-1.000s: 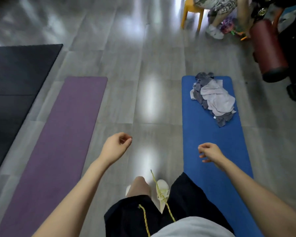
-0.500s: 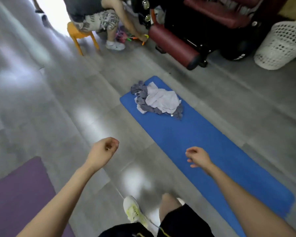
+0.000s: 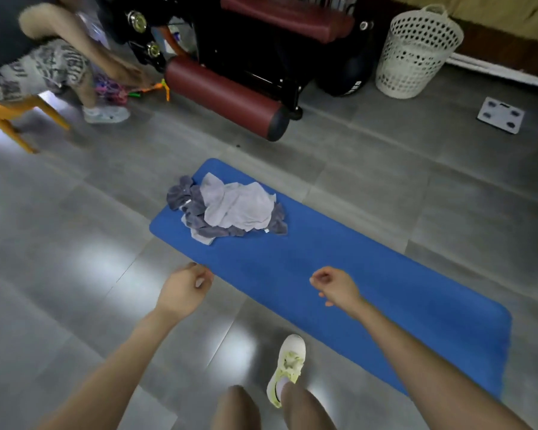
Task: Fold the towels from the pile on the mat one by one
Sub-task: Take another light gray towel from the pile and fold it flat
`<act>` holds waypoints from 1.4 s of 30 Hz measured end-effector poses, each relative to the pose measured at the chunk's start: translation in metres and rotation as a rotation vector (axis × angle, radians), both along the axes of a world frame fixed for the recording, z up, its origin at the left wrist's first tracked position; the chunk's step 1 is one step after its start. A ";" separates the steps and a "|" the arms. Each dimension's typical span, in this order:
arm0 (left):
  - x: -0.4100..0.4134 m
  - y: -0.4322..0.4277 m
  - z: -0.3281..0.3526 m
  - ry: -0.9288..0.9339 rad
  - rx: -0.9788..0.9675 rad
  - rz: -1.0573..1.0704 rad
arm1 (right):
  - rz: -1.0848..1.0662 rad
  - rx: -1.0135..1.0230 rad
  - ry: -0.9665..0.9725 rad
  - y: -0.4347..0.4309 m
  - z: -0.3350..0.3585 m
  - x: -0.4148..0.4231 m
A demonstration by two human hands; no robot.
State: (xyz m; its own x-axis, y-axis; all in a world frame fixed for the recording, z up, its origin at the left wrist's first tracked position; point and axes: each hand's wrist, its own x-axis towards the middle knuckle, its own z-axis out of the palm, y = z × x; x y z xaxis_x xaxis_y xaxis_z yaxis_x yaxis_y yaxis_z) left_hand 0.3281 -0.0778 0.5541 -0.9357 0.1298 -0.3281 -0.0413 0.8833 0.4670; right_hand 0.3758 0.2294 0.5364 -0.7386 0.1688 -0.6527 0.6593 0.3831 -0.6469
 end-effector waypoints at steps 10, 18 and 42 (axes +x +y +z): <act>-0.127 0.067 -0.171 0.085 -0.036 -0.104 | -0.106 -0.010 0.072 0.037 -0.152 -0.118; -0.227 0.106 -0.398 0.370 -0.276 -0.454 | -0.159 -0.032 0.187 0.067 -0.367 -0.184; -0.365 0.133 -0.579 0.610 -0.285 -0.542 | -0.082 0.057 0.360 0.073 -0.614 -0.175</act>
